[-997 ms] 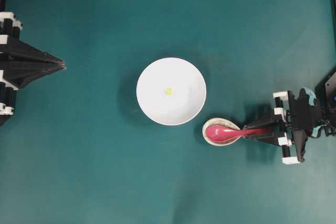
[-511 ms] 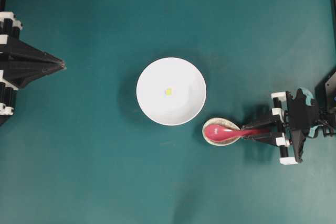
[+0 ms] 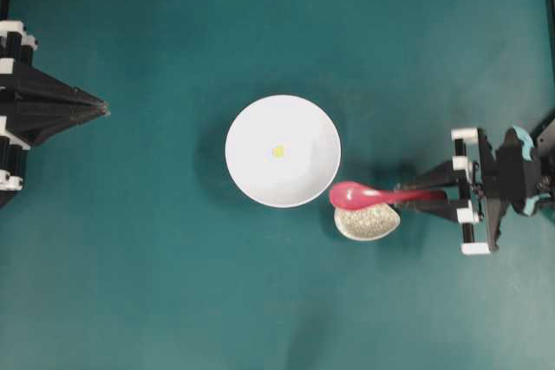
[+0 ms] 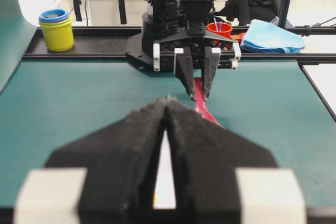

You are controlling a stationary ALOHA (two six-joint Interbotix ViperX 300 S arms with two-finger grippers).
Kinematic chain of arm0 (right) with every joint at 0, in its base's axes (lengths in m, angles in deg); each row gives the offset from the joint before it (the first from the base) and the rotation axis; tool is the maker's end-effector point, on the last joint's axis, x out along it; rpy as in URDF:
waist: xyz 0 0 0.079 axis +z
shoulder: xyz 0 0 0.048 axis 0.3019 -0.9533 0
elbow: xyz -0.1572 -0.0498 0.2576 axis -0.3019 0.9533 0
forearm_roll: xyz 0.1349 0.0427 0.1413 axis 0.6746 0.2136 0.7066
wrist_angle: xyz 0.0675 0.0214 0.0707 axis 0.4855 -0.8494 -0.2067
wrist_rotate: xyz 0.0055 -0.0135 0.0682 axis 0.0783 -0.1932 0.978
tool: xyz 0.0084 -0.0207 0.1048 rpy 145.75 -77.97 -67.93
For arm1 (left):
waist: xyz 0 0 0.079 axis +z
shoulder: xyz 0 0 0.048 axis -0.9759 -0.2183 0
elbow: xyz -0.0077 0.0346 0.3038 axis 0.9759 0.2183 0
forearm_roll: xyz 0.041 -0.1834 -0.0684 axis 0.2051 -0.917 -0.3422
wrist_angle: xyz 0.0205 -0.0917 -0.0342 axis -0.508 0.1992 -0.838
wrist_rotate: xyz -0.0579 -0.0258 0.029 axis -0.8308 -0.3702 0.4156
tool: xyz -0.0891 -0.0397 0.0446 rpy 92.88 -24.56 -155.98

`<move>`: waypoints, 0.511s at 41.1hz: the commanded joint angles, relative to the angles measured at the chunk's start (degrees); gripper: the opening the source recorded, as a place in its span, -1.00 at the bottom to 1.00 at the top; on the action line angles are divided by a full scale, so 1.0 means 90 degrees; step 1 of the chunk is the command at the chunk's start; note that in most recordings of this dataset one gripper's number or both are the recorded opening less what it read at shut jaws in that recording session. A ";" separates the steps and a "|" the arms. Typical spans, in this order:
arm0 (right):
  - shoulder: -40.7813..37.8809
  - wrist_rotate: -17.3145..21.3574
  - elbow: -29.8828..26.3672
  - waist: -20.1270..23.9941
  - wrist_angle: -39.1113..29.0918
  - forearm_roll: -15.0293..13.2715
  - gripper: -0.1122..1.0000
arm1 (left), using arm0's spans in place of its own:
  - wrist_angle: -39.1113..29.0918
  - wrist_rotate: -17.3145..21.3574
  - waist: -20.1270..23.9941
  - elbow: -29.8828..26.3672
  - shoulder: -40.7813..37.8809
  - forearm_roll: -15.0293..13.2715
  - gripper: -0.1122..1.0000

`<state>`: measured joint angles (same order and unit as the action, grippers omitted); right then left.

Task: Scoop the yellow hexagonal prism block from the bowl with a spoon using the right arm.
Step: 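Lift the red spoon from the rest and carry it left over the bowl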

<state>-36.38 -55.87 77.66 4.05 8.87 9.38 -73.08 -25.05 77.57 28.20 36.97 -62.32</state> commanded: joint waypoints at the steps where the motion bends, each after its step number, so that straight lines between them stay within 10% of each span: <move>1: 0.0342 -0.0107 -0.0195 -0.0264 -0.0439 0.0020 -0.35 | 0.0049 0.0000 0.0000 -0.0156 -0.0059 0.0010 -0.69; 21: 0.1631 -0.0996 -0.1074 -0.1699 -0.3232 -0.0166 -0.35 | 0.0020 0.0000 0.0000 -0.0156 -0.0059 0.0000 -0.69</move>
<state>-23.90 -63.43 70.37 -10.01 -17.23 8.15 -73.17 -25.05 77.57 28.20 36.88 -62.41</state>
